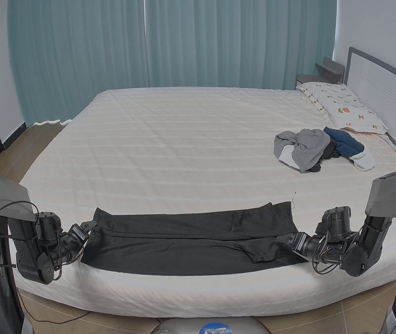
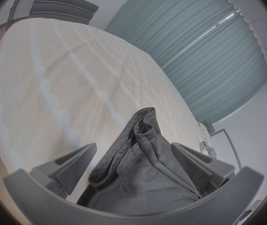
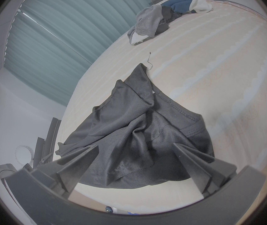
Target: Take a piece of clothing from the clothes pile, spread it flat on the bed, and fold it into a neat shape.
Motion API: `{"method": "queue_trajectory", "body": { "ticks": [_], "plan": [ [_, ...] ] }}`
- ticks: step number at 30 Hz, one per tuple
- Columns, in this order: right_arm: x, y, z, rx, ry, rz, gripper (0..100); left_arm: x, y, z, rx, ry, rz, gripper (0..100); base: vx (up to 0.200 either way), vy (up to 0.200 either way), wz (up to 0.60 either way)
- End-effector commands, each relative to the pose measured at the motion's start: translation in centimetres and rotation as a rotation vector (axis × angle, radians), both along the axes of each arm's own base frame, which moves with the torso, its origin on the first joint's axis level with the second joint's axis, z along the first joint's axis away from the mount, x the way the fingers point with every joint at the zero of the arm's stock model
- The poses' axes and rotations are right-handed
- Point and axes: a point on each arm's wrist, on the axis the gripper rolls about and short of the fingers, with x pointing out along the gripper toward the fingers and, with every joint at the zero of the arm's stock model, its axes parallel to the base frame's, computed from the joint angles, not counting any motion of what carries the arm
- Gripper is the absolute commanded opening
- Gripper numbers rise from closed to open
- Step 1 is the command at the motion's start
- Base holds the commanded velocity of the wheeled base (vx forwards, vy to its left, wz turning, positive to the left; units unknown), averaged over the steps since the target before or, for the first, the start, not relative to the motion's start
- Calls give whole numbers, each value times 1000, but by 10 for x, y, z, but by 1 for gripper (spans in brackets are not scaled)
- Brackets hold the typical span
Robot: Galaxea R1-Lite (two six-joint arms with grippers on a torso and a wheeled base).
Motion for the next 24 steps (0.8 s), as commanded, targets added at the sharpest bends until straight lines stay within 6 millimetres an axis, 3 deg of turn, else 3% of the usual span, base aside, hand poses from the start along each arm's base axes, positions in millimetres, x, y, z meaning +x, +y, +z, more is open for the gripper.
{"method": "queue_trajectory", "body": {
  "ticks": [1,24],
  "plan": [
    [1,1,-11,-6,25,3,0,0,1,0,0,0,2,100,0,0,0],
    [-8,-2,-3,10,-14,-1,0,0,1,0,0,0,2,100,0,0,0]
  ]
}}
